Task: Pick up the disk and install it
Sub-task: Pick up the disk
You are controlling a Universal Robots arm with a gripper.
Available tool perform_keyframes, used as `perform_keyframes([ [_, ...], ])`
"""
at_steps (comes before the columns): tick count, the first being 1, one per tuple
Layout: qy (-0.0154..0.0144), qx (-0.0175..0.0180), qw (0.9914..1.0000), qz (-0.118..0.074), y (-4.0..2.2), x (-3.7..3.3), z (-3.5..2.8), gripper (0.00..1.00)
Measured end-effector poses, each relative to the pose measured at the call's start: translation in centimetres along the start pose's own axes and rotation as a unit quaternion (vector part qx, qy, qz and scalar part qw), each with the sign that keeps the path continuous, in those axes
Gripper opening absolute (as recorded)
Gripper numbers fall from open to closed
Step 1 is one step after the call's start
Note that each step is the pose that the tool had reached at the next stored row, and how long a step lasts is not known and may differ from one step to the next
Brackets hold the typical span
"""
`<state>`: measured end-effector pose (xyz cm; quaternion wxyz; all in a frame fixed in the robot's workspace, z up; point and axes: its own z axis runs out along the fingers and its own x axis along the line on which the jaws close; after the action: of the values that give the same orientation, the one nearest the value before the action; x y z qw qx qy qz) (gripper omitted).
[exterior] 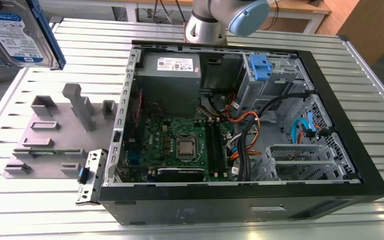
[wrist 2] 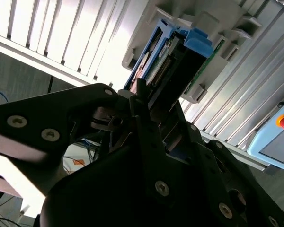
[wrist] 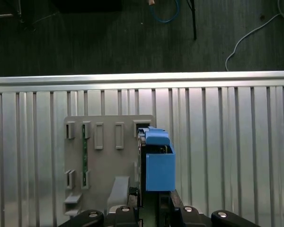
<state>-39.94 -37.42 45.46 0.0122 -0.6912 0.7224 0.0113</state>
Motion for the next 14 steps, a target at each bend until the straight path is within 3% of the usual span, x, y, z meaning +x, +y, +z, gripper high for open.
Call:
perform_keyframes([
  [14,0.0,0.0,1.0,0.0,0.0,-0.09,-2.79,0.35],
])
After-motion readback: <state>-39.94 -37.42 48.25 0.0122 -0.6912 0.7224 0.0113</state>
